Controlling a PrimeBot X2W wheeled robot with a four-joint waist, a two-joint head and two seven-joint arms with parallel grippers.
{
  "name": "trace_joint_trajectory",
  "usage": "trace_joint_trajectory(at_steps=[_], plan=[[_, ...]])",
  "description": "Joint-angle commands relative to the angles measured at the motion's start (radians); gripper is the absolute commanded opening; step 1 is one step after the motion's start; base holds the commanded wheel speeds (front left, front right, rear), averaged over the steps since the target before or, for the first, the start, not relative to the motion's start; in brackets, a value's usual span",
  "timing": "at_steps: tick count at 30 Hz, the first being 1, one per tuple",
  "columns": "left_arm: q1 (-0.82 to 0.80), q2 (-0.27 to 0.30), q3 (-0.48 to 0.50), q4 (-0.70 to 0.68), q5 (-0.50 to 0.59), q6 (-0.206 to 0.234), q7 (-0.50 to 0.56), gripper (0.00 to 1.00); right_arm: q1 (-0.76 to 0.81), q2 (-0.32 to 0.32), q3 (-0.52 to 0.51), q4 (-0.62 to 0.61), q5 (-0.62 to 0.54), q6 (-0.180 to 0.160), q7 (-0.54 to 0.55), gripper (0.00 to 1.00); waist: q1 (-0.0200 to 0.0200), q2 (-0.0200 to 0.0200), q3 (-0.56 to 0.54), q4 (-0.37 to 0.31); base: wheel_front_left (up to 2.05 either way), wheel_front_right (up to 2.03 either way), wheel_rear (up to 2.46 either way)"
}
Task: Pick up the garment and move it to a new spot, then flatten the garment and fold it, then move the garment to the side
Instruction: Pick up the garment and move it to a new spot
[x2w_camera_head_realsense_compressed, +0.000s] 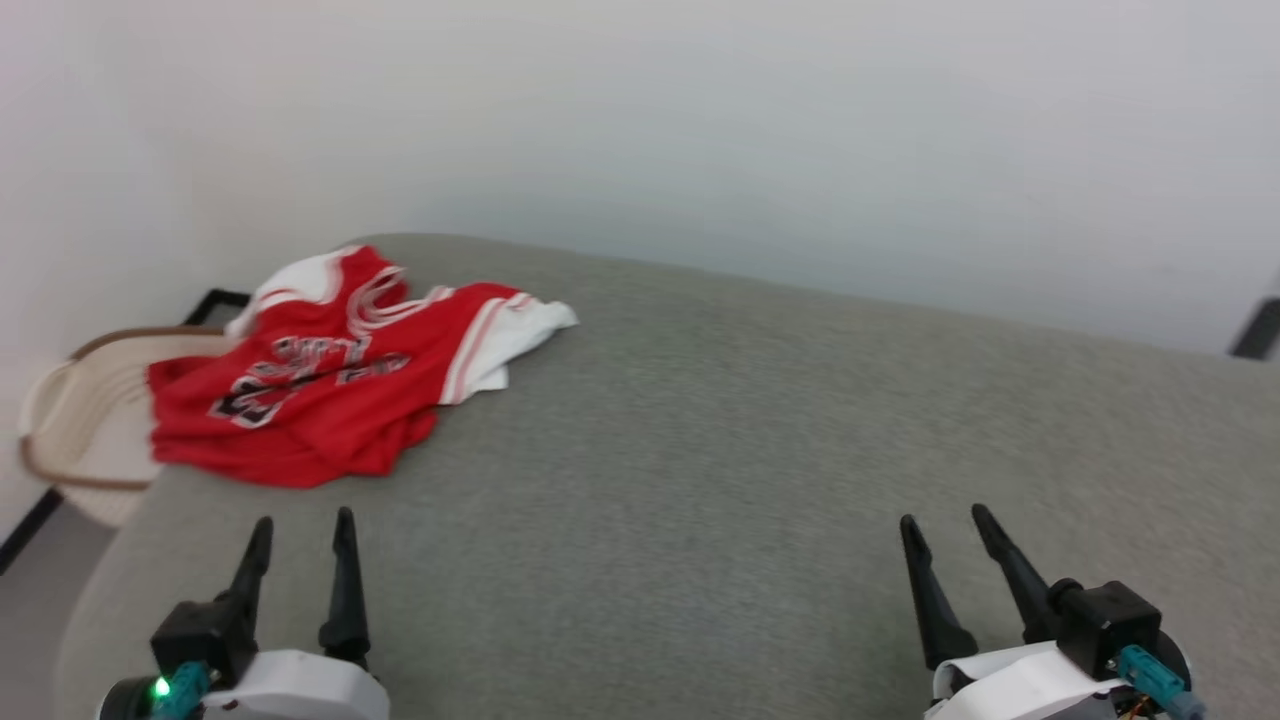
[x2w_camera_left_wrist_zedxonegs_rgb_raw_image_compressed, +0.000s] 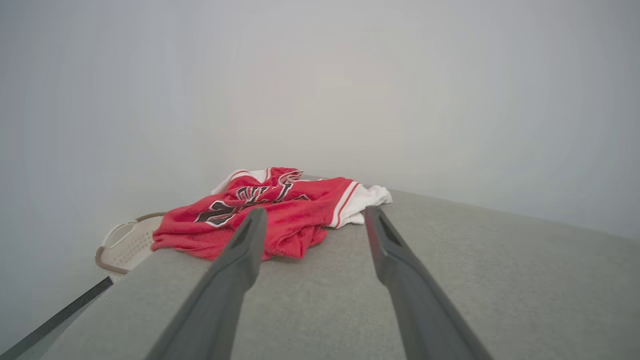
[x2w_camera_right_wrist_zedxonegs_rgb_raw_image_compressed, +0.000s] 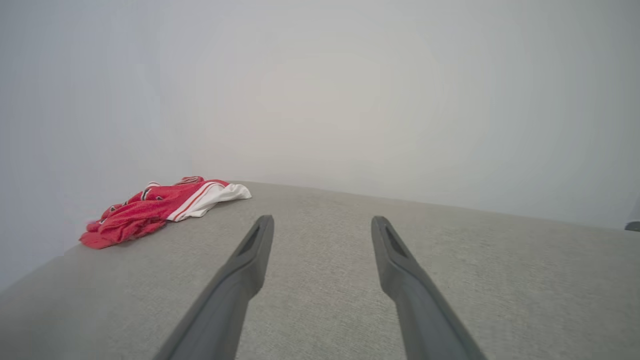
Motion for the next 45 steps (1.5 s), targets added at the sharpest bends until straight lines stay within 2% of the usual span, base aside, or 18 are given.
trace_joint_trajectory(at_steps=[1,7,12,17,23,29,36,41,45], plan=[[0.016,0.003,0.004,-0.002,0.01,0.006,0.0,1.0,-0.002,0.001,0.01,0.003,0.005,0.001,0.0,1.0,0.0,0.0,-0.036,0.093,0.0,0.0,0.0],[0.039,0.012,0.024,-0.006,0.015,0.015,0.0,1.0,-0.009,0.001,0.042,0.016,0.023,0.001,-0.001,1.0,0.0,0.0,-0.049,0.171,0.0,0.0,0.0],[0.043,0.01,0.031,-0.01,-0.003,0.007,0.0,1.0,-0.016,0.001,0.049,0.024,0.026,0.001,-0.002,1.0,0.0,0.0,-0.042,0.19,0.0,0.0,0.0],[-0.011,0.011,0.025,-0.012,-0.05,-0.008,0.015,1.0,-0.022,0.0,0.047,0.021,0.018,0.001,-0.002,1.0,0.0,0.0,-0.015,0.173,0.0,0.0,0.0],[-0.131,0.055,0.014,-0.054,-0.142,-0.028,0.11,1.0,-0.051,0.001,0.033,-0.001,-0.01,0.001,0.007,1.0,0.0,0.0,0.072,0.122,0.0,0.0,0.0],[-0.297,0.149,0.003,-0.075,-0.24,-0.035,0.23,1.0,-0.108,-0.01,0.019,-0.043,-0.051,0.001,0.027,1.0,0.0,0.0,0.214,0.055,0.0,0.0,0.0],[-0.495,0.288,-0.019,-0.025,-0.326,-0.035,0.365,1.0,-0.174,-0.034,0.008,-0.098,-0.095,0.001,0.038,1.0,0.0,0.0,0.36,-0.028,0.0,0.0,0.0],[-0.606,0.381,-0.06,0.049,-0.376,-0.036,0.471,1.0,-0.201,-0.054,-0.002,-0.132,-0.108,0.001,0.042,1.0,0.0,0.0,0.428,-0.076,0.0,0.0,0.0],[-0.663,0.423,-0.076,0.106,-0.409,-0.036,0.546,1.0,-0.21,-0.059,-0.005,-0.159,-0.117,0.001,0.049,1.0,0.0,0.0,0.458,-0.104,0.0,0.0,0.0]])
